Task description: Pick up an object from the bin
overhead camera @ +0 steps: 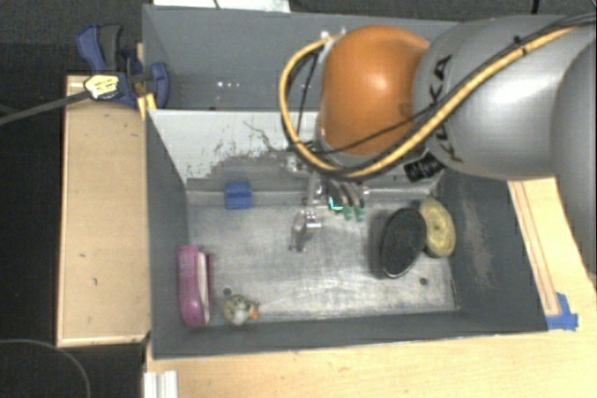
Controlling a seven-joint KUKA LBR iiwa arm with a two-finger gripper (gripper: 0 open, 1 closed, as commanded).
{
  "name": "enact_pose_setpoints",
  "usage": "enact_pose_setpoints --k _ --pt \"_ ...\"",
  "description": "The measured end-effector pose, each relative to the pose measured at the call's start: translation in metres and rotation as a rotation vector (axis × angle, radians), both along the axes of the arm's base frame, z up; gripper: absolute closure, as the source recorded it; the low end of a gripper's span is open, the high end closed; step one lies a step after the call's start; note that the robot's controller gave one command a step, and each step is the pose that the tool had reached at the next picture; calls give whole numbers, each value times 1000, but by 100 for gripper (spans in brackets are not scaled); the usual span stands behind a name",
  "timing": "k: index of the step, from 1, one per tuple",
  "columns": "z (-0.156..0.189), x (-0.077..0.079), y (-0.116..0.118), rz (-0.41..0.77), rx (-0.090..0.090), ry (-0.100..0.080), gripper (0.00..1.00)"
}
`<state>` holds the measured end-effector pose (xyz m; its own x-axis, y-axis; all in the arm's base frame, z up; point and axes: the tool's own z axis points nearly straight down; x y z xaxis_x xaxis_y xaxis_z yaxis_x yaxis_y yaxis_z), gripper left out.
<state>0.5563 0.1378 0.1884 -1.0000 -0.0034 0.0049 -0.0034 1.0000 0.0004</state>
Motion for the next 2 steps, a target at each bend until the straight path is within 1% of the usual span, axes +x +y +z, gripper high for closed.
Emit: enact_pose_setpoints --k 1,2 --pt "-119 22 -98 -47 0 -7 0" --pt "-86 14 -11 -1 6 -12 0"
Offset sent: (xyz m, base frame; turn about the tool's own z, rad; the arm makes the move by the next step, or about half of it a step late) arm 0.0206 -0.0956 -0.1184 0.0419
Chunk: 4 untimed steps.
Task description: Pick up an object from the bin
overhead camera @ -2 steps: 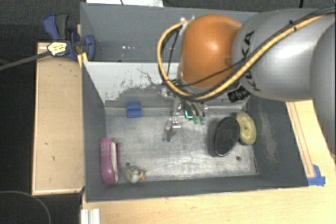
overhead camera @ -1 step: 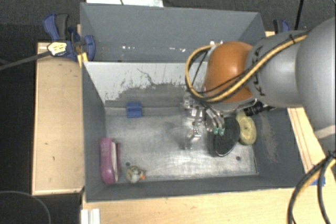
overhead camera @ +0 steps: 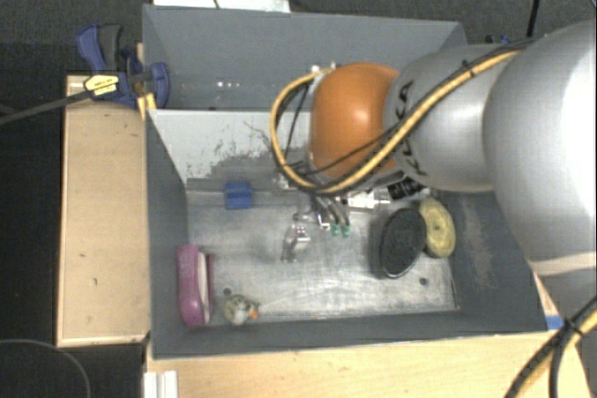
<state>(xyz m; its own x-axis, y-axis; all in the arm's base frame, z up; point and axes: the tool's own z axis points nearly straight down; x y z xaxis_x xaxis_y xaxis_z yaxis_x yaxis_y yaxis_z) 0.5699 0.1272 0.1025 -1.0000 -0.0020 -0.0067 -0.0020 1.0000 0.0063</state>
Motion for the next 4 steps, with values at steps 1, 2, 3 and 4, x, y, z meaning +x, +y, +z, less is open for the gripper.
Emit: enact_pose_setpoints --k 1,2,3,4 --pt "11 4 -87 137 -10 3 0" --pt "-31 11 -134 10 -5 5 0" --pt "-34 -38 -250 248 9 17 0" --pt "-33 -37 -250 245 6 19 100"
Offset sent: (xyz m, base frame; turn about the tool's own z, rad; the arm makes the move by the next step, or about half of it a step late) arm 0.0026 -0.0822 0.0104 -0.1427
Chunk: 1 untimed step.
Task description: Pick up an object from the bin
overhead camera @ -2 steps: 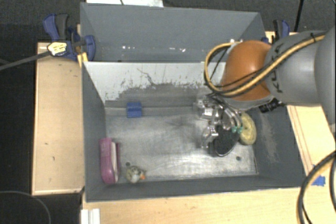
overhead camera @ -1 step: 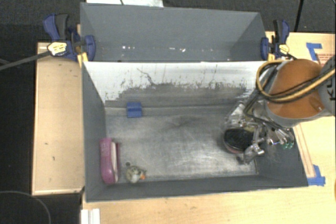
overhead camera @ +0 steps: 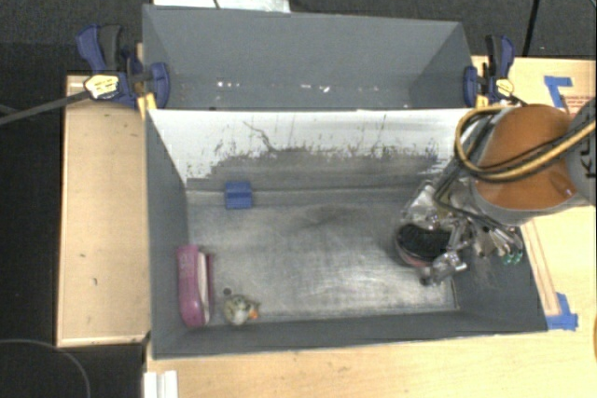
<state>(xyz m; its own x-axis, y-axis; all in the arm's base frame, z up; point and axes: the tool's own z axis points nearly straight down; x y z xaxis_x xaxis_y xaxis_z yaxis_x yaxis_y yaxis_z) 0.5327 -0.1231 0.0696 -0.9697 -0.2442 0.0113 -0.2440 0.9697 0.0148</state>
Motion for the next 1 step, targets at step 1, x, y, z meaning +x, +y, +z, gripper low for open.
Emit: enact_pose_setpoints --k 1 --pt "64 2 0 0 -12 -23 100"
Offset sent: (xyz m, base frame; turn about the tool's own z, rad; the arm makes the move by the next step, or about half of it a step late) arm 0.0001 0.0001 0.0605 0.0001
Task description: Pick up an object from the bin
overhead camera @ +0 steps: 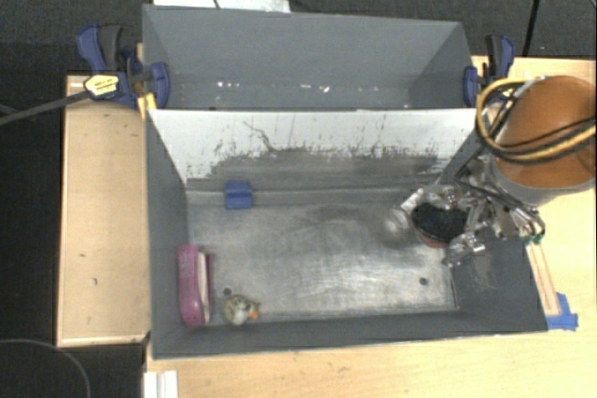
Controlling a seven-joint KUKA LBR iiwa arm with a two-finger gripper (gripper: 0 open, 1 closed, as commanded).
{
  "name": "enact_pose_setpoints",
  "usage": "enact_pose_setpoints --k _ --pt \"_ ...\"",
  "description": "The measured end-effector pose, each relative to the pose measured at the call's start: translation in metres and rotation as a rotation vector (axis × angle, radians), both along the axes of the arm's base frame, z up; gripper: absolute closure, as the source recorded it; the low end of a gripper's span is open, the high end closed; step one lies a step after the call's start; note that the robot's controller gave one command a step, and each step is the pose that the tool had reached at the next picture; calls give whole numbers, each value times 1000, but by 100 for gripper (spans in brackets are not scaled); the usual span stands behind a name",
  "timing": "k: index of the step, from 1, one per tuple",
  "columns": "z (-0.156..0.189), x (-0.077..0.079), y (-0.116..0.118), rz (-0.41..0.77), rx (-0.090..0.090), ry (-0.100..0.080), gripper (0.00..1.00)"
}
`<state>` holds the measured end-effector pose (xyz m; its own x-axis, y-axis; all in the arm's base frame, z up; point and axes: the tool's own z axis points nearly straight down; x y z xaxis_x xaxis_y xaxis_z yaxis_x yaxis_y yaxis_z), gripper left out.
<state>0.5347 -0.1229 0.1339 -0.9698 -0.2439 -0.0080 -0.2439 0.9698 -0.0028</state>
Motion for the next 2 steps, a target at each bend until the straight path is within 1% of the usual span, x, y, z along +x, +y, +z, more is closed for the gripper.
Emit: enact_pose_setpoints --k 1,2 --pt "4 1 0 -5 1 3 100" --pt "57 3 0 -10 0 1 100"
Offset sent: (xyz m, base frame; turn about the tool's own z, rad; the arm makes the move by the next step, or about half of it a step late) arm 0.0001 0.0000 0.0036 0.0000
